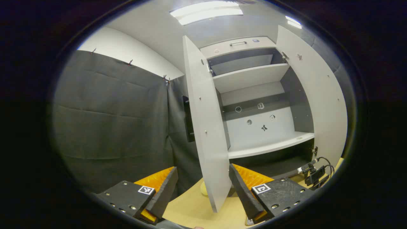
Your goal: Grab one shoe with the right hand and put it into the shoe cabinet, grab the other shoe with the left hand and put it into the shoe cabinet; then close the right door with the right hand and the left door with the left hand.
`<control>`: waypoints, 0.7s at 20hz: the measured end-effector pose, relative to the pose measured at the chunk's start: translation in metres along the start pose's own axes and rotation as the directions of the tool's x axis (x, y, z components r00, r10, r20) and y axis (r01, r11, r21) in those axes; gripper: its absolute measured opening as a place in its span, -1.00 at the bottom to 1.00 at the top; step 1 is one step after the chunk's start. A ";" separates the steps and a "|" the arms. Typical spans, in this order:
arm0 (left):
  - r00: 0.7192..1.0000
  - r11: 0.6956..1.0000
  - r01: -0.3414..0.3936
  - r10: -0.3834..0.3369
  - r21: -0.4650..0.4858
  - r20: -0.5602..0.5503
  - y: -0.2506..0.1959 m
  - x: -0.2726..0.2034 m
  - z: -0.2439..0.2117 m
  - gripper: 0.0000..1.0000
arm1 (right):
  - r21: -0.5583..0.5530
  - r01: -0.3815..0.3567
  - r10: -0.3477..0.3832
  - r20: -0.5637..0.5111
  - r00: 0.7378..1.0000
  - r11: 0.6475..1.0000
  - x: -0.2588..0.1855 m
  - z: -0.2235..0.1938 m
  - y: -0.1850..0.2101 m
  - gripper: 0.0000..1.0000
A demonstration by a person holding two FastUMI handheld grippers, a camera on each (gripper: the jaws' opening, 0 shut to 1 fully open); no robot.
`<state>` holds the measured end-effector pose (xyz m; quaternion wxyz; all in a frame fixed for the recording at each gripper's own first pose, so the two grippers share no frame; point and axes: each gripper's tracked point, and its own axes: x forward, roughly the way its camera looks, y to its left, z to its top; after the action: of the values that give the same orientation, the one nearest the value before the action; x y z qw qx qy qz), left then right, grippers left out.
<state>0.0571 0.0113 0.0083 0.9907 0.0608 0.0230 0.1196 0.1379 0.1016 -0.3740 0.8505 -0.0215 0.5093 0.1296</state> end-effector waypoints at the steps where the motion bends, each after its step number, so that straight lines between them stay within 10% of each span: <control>1: 1.000 1.000 0.002 -0.002 -0.001 0.004 0.000 0.000 0.001 0.90 | 0.024 -0.004 0.003 0.017 1.000 1.000 0.007 0.001 0.003 -0.68; 3: 1.000 1.000 0.006 -0.006 0.002 0.010 0.000 0.000 0.002 0.90 | 0.026 -0.007 0.006 0.032 0.999 1.000 -0.002 0.004 -0.001 -0.96; 14: 0.999 0.999 0.037 -0.037 -0.014 0.038 -0.005 0.003 0.005 0.90 | 0.078 -0.043 0.031 0.149 0.988 0.996 -0.043 0.037 -0.012 -0.97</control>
<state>0.0612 0.0062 0.0129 0.9934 0.0551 0.0046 0.1002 0.1532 0.0877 -0.3197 0.8833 0.0323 0.4503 0.1259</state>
